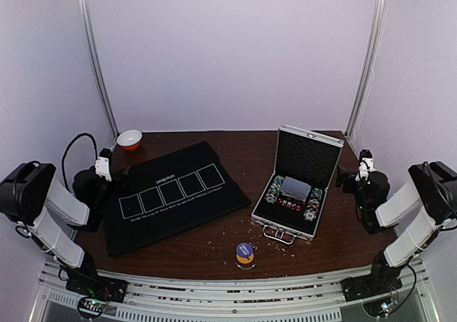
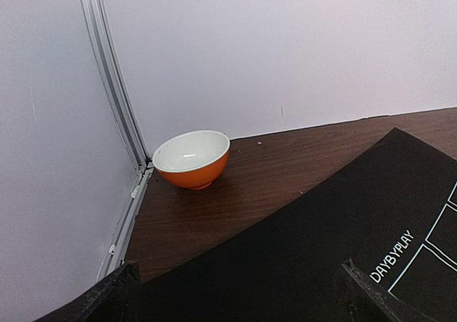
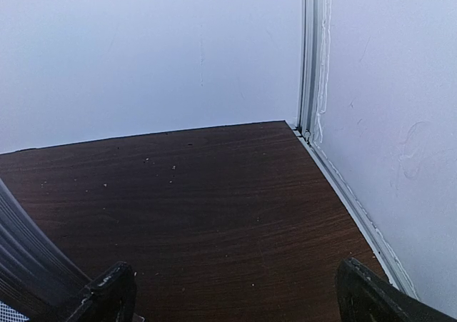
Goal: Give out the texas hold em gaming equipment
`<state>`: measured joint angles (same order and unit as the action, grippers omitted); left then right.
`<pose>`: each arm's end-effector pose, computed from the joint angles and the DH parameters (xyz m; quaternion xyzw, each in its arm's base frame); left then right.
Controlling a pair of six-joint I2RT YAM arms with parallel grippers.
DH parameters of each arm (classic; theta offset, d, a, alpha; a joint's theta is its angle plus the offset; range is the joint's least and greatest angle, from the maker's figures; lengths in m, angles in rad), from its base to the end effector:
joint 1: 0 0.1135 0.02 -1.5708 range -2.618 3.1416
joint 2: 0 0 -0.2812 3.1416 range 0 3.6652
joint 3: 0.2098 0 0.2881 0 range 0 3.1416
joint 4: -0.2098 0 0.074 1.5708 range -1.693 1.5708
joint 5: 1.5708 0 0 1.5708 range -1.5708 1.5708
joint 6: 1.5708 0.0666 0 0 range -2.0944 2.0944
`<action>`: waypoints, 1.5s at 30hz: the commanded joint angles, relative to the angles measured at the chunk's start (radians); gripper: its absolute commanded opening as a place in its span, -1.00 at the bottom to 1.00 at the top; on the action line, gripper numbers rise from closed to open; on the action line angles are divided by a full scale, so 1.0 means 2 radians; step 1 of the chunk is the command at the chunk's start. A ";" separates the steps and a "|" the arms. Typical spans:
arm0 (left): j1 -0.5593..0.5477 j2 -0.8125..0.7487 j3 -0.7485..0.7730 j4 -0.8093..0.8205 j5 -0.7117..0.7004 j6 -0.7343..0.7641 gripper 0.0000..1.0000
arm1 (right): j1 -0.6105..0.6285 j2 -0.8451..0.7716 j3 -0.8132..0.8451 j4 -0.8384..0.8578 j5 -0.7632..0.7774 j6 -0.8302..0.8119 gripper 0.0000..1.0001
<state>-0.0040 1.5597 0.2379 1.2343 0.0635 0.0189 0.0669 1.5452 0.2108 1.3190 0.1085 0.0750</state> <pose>0.2844 -0.0054 0.1241 0.0299 0.7367 -0.0184 0.6753 0.2772 0.0113 0.1326 0.0409 0.7113 0.0111 0.7016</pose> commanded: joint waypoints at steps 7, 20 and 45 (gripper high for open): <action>-0.030 0.001 -0.002 0.050 -0.056 0.022 0.97 | -0.001 0.006 0.008 0.011 0.008 -0.004 1.00; -0.040 -0.055 0.076 -0.125 -0.066 0.033 0.97 | -0.013 -0.162 -0.079 0.026 0.122 0.063 1.00; -0.383 -0.174 0.322 -0.638 0.022 0.028 0.89 | 0.306 -0.323 0.195 -0.656 -0.113 0.109 0.92</action>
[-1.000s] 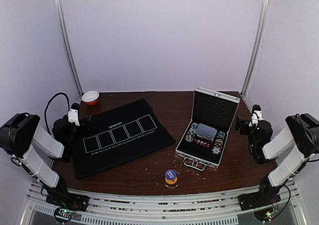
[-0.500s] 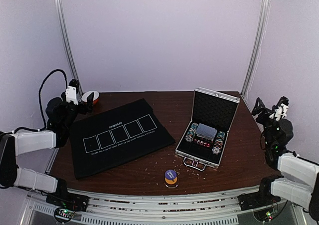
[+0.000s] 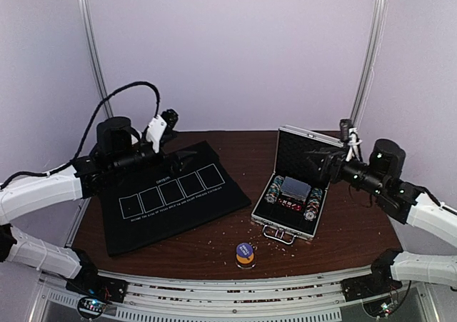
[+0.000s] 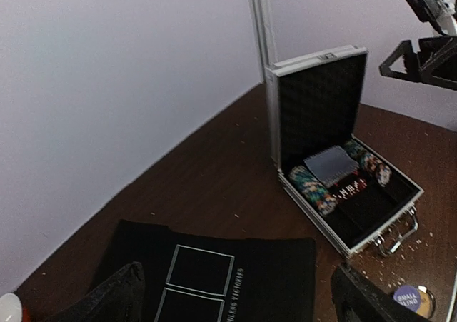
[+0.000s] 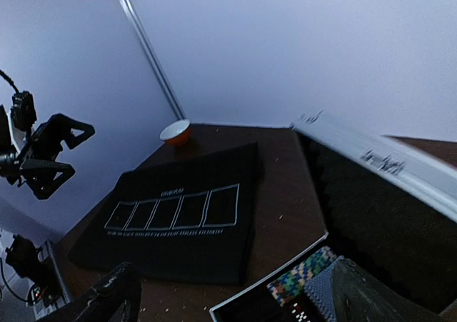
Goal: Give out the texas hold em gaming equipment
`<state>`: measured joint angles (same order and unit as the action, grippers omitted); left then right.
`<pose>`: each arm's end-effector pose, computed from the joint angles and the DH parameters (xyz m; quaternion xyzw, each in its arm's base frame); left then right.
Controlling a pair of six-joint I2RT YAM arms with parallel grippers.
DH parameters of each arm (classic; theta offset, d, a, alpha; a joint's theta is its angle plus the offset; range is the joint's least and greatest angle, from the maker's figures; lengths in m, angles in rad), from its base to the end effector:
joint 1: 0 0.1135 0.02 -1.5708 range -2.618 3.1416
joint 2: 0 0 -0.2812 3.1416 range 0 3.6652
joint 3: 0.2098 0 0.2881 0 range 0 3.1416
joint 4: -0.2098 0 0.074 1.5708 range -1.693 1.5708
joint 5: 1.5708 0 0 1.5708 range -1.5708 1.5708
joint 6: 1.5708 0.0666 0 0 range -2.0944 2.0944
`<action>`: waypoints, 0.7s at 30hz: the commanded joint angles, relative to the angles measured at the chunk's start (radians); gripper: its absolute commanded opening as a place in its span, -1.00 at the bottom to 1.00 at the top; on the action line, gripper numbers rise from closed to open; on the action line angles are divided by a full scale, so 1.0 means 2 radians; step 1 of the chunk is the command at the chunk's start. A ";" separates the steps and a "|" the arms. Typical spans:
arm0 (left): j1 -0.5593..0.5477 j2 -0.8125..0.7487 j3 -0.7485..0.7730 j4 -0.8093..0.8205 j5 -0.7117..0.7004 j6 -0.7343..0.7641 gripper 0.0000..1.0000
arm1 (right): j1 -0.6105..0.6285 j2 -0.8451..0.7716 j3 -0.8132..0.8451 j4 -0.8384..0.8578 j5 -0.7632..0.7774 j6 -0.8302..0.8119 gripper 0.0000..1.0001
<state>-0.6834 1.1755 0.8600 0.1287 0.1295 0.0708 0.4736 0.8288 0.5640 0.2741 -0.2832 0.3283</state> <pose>0.2550 -0.2187 0.3166 0.3213 0.6992 -0.2395 0.5921 0.2190 0.1331 0.3062 -0.1506 0.6877 0.3659 0.6087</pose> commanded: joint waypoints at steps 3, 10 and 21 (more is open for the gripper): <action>-0.058 0.025 0.002 -0.088 -0.021 -0.019 0.89 | 0.209 0.098 0.031 -0.173 0.166 -0.011 1.00; -0.077 0.030 -0.026 -0.086 -0.045 -0.045 0.90 | 0.367 0.271 0.089 -0.238 0.242 -0.004 1.00; -0.083 0.022 -0.058 -0.055 -0.045 -0.052 0.91 | 0.377 0.400 0.163 -0.216 0.183 -0.064 1.00</action>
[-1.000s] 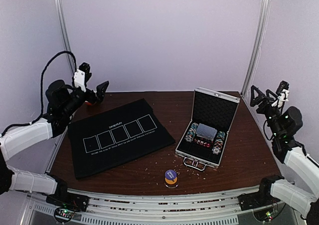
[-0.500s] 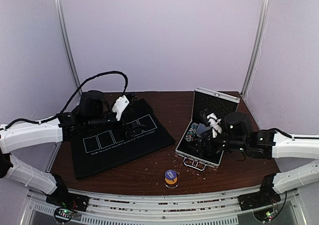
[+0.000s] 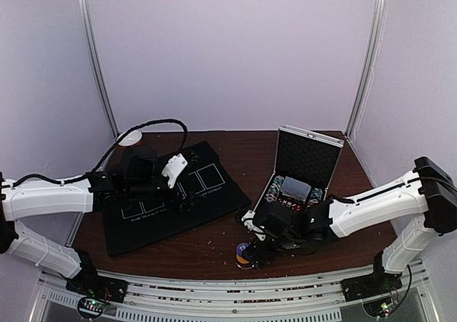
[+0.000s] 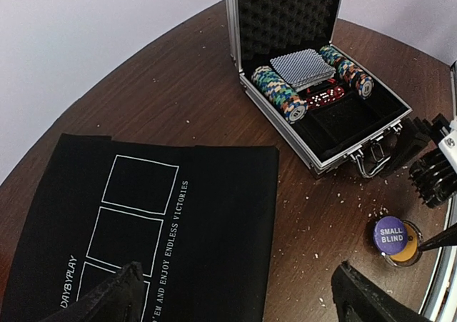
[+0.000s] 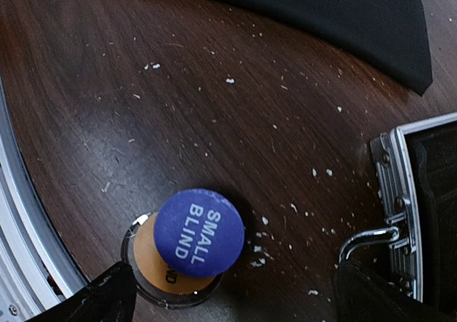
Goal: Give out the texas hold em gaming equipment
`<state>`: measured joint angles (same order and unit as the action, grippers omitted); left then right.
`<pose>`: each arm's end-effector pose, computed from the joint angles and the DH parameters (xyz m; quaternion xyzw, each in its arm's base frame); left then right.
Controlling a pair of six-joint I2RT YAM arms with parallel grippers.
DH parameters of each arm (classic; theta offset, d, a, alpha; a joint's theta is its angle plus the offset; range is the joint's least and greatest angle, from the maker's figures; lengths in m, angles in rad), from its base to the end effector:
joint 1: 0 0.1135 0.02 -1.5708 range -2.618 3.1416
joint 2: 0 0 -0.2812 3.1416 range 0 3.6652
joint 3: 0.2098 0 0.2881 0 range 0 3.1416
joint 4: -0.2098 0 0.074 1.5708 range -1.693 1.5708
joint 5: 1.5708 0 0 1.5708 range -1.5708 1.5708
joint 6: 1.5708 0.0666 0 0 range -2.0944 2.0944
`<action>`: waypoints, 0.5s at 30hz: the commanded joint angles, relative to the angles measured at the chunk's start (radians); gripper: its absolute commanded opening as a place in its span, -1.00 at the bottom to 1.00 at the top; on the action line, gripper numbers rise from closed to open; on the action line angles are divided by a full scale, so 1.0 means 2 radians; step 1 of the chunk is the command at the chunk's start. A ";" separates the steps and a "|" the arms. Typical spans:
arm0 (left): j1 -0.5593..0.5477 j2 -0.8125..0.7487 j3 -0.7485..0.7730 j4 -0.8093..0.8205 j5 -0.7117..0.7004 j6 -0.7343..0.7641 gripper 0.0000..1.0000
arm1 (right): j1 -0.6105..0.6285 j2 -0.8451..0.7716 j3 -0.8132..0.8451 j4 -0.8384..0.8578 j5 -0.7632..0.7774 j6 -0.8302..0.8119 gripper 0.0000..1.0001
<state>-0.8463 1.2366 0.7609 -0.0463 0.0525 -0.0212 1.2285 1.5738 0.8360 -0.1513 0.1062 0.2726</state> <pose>0.2145 -0.2476 0.2334 0.3590 0.7875 -0.2310 0.4446 0.1268 0.3349 0.1407 -0.4171 0.8438 0.1911 0.2782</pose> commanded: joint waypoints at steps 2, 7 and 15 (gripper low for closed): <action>-0.001 -0.009 -0.010 0.032 -0.006 -0.004 0.91 | -0.006 0.047 0.041 -0.008 -0.035 -0.058 1.00; -0.001 -0.015 -0.013 0.027 -0.003 -0.002 0.92 | -0.016 0.077 0.066 -0.019 -0.098 -0.090 0.90; -0.001 -0.018 -0.016 0.026 -0.009 0.001 0.93 | -0.037 0.095 0.065 -0.019 -0.127 -0.098 0.54</action>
<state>-0.8463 1.2175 0.7418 -0.0380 0.0441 -0.0212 1.1820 1.7565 0.9646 -0.1650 -0.0959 0.1001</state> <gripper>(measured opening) 0.964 0.787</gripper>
